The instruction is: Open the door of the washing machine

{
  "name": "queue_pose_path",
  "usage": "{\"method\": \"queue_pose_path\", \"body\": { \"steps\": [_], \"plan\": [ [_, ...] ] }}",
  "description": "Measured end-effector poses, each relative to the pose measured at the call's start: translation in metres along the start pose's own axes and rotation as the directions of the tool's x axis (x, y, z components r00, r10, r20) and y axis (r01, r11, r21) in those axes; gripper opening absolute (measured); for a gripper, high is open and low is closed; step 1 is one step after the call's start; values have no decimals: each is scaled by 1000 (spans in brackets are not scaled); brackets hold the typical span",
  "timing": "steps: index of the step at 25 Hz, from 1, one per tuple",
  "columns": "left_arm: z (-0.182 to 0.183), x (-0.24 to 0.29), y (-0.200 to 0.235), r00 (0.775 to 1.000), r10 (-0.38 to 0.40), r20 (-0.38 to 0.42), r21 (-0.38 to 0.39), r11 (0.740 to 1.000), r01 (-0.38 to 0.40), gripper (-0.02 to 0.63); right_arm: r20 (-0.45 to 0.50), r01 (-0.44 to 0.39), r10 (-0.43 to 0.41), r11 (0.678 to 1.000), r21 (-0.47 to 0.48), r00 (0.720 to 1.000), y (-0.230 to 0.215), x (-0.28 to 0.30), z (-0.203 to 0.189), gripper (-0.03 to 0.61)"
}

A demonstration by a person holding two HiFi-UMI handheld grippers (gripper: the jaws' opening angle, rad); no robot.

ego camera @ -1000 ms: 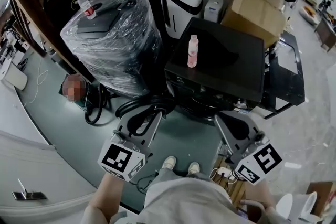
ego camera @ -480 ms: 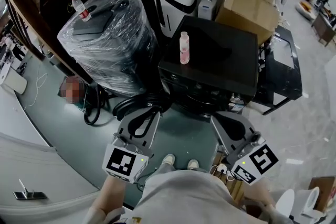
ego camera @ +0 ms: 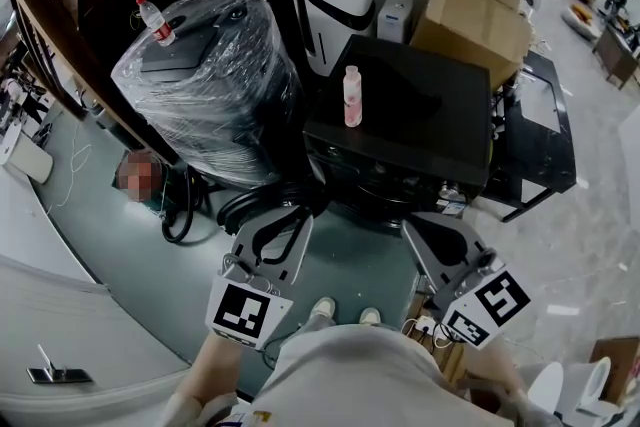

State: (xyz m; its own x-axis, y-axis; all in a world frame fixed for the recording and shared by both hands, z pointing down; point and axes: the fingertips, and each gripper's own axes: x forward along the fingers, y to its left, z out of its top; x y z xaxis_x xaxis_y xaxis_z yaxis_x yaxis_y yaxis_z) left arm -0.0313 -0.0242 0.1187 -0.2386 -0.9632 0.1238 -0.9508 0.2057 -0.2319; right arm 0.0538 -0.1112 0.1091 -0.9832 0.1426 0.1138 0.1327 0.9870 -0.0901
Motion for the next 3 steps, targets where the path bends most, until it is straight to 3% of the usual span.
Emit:
{"method": "queue_pose_path", "body": {
  "steps": [3],
  "plan": [
    [0, 0, -1, 1000, 2, -1, 17, 1000, -2, 44, -17, 9, -9, 1000, -3, 1000, -2, 4, -5, 23]
  ]
}}
